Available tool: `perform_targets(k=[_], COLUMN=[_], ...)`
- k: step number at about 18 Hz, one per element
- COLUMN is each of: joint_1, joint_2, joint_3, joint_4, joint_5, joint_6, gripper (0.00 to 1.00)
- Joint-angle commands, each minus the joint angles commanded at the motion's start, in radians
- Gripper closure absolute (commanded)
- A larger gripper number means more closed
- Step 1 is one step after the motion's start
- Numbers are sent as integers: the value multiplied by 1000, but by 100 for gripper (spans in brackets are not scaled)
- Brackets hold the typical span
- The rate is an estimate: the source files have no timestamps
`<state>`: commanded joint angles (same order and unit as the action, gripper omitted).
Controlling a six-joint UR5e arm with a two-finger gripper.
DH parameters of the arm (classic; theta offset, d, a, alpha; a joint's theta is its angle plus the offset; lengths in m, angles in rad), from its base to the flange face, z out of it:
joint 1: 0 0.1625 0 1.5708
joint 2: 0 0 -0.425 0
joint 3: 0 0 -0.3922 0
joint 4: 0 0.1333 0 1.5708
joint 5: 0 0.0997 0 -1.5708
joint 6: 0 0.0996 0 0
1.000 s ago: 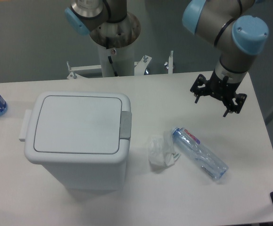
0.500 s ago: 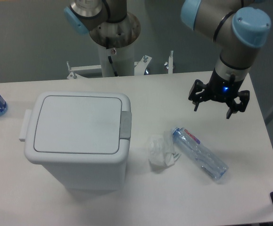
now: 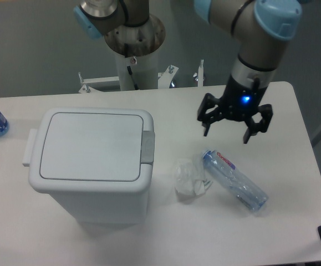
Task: Open the trash can
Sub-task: 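Move the gripper toward the grey tab on the trash can's side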
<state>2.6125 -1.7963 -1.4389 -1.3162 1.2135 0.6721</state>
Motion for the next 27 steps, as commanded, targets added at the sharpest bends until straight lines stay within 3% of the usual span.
perform_targets(k=[6,13,27], joint_1=[-18,-75,-81], joint_2=[0,2,-11], joint_3=[57,46,40], joint_4=[0,2,5], joint_5=[-127,-131,-124], joint_6=[-147,-169,-167], gripper=[0,0,0])
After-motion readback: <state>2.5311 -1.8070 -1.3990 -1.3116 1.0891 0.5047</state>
